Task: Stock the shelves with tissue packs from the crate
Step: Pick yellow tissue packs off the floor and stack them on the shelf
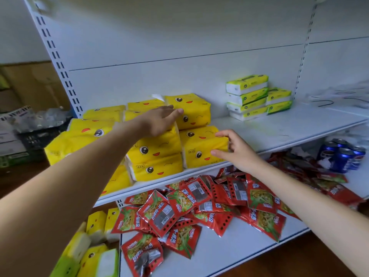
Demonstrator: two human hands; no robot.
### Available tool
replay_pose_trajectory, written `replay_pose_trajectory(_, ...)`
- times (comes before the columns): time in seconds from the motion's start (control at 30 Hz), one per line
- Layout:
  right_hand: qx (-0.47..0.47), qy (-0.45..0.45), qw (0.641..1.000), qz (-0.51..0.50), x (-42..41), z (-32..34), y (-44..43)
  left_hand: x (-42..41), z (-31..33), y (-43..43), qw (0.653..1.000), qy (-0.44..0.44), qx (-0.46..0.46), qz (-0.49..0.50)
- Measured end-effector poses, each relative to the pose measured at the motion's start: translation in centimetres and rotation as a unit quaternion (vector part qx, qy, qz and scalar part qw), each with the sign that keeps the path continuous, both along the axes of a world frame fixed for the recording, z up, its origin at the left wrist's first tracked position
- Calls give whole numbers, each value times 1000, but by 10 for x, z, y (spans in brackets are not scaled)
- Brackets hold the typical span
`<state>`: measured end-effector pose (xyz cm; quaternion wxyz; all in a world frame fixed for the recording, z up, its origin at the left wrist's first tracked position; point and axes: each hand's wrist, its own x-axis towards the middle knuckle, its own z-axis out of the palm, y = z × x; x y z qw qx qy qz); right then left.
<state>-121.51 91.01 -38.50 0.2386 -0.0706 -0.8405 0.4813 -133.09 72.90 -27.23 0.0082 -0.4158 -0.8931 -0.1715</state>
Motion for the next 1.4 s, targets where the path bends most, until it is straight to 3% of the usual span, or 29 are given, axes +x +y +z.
replay_pose_trajectory(0.13,34,-2,999,2,7,15,1,-4,2,-7,999,-7,42,2)
replay_pose_trajectory(0.37,45,120,991,24,4,79,-32,-26,20,-54,994,0,98,39)
replay_pose_trajectory(0.67,98,133,966,197,-45,109,-178,-43,17,-181,982,15,125,138)
replay_pose_trajectory(0.8,117,134,948,262,-63,102,-266,-45,-8,-258,955,7,217,200)
replay_pose_trajectory(0.93,134,112,924,340,-73,69,-352,-48,-69,-341,919,10,276,280)
replay_pose_trajectory(1.1,139,36,916,374,-97,-15,-424,-51,-177,-411,901,-68,238,357)
replay_pose_trajectory(1.23,143,-83,931,327,-124,-108,-438,-44,-257,-433,894,-143,193,378)
replay_pose_trajectory(1.4,75,-224,944,230,-135,-200,-410,-45,-320,-453,884,-237,151,373)
